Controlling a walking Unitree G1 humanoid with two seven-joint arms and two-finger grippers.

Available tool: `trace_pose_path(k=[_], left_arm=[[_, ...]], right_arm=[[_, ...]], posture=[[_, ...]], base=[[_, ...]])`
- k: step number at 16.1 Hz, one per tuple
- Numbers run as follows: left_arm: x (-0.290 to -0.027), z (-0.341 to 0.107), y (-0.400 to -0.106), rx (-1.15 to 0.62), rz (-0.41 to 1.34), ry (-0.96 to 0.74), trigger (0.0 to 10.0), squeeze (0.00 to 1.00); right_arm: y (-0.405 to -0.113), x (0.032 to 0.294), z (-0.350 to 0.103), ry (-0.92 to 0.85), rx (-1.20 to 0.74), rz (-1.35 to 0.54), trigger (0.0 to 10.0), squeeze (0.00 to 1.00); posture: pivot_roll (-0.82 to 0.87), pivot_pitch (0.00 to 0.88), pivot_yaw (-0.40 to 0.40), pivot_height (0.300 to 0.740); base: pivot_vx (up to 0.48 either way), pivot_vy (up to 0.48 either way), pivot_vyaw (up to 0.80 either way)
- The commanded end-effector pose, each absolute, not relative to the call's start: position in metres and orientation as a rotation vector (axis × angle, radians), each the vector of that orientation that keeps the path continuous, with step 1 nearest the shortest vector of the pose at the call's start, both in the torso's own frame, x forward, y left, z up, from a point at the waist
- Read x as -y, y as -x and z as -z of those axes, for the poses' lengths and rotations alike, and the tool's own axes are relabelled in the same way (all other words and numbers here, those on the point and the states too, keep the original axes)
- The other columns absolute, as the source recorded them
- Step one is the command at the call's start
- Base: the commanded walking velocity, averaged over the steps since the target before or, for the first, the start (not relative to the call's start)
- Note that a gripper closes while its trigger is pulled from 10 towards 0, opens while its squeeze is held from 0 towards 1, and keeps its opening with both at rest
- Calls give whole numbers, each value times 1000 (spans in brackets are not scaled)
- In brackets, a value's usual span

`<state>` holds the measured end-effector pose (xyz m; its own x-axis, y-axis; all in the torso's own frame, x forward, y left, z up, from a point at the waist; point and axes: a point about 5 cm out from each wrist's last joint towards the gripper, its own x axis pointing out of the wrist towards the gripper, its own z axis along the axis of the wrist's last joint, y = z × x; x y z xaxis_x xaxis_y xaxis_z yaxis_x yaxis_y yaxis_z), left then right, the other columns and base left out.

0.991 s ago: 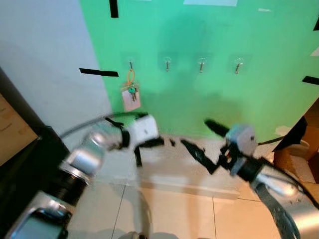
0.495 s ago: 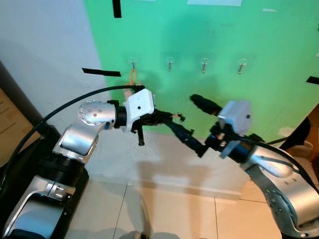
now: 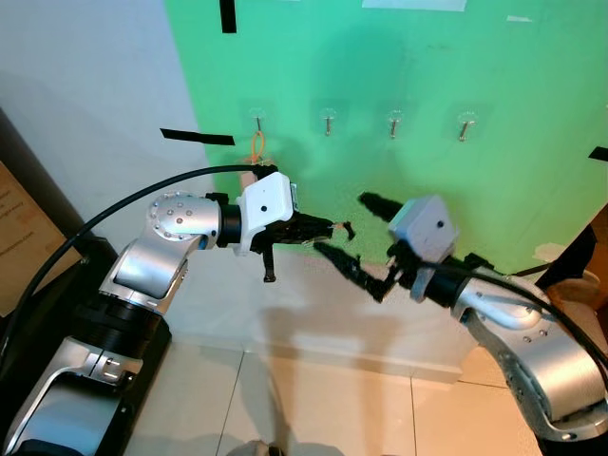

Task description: Hang keys on a hook

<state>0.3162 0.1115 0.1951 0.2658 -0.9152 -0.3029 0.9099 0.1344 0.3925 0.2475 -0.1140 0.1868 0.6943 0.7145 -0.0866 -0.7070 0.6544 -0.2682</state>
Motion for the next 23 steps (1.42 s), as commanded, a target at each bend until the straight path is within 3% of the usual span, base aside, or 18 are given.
trace_pose_path(k=[1,14,18,23], left_arm=[[-114,-202,-316,36,1317,-569,10000,0],[-114,-203,-312,30,1343,-559,10000,0],[-120,-205,-319,44,1258,-578,10000,0],[-130,-216,-343,77,1021,-632,10000,0]], right_arm=[[-250,116,-184,313,5,-788,10000,0],[-267,134,-183,287,-31,-595,10000,0],[-262,138,-170,325,-95,-613,10000,0],[-238,135,-156,300,-136,-692,10000,0]], posture=[[-190,0,60,740],[-192,0,69,740],[-189,0,71,740],[-181,0,78,740]], base=[[0,0,0],[0,0,0],[0,0,0],[0,0,0]])
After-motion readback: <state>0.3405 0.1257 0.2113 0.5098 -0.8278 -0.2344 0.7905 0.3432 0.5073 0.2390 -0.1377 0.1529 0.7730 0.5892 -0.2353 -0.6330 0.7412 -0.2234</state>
